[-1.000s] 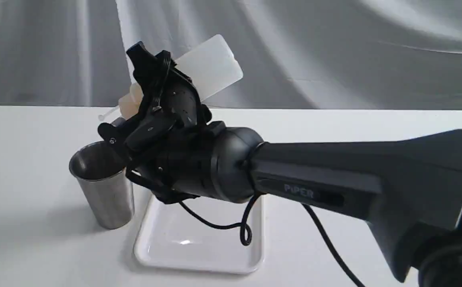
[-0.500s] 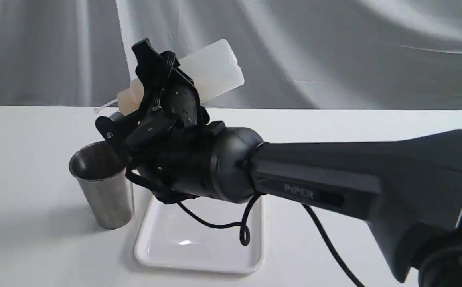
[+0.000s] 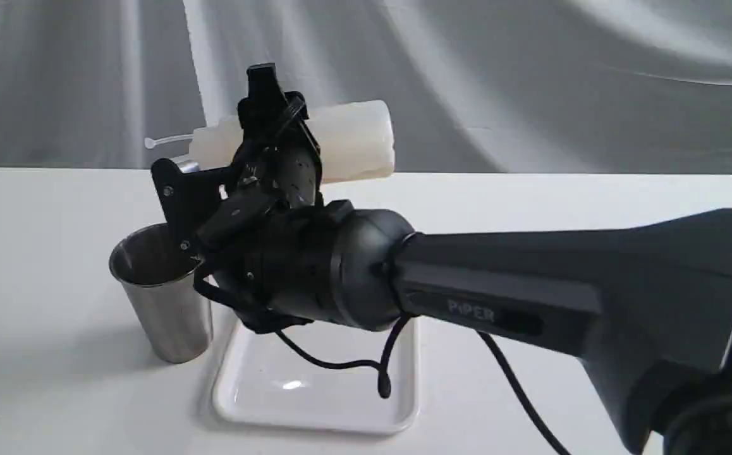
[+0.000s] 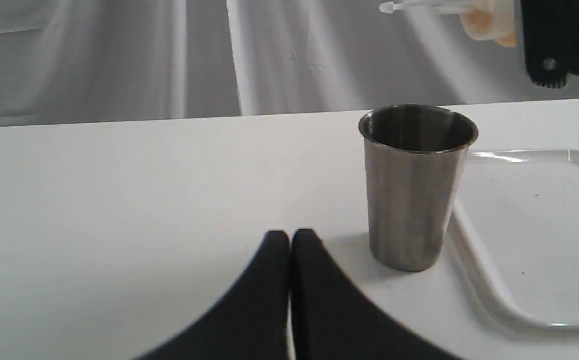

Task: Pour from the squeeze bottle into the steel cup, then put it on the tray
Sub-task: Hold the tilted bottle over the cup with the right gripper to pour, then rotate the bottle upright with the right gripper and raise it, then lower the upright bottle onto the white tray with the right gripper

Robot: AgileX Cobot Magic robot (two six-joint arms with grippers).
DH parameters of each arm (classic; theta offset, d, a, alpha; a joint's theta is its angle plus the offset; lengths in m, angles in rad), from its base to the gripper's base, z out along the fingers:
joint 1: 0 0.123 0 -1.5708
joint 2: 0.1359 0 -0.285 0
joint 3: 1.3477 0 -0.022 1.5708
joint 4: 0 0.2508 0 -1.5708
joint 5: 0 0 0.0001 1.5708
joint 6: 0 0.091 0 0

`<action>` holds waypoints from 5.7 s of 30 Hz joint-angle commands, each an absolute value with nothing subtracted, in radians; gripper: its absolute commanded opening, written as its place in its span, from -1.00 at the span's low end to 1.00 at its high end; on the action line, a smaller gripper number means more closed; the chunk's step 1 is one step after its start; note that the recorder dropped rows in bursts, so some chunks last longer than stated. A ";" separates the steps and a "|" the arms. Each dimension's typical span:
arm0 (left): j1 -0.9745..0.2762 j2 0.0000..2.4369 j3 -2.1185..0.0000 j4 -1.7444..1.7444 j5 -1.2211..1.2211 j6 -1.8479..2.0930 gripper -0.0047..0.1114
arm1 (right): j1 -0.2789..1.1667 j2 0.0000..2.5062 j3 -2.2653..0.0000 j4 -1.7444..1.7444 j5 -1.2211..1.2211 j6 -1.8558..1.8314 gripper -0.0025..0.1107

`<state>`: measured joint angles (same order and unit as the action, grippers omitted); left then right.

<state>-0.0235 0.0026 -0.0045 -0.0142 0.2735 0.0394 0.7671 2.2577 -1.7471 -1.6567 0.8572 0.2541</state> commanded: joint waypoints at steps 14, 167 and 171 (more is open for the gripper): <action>-0.022 0.000 0.000 -0.015 0.266 0.035 -0.92 | 0.767 2.241 -1.699 -1.634 0.860 0.595 -0.96; -0.022 0.000 0.000 -0.015 0.266 0.037 -0.92 | 0.466 2.238 -0.980 -0.070 -1.162 -0.048 -0.96; -0.022 0.000 0.000 -0.015 0.266 0.037 -0.92 | 0.466 2.254 -0.980 -0.070 -1.206 -0.048 -0.96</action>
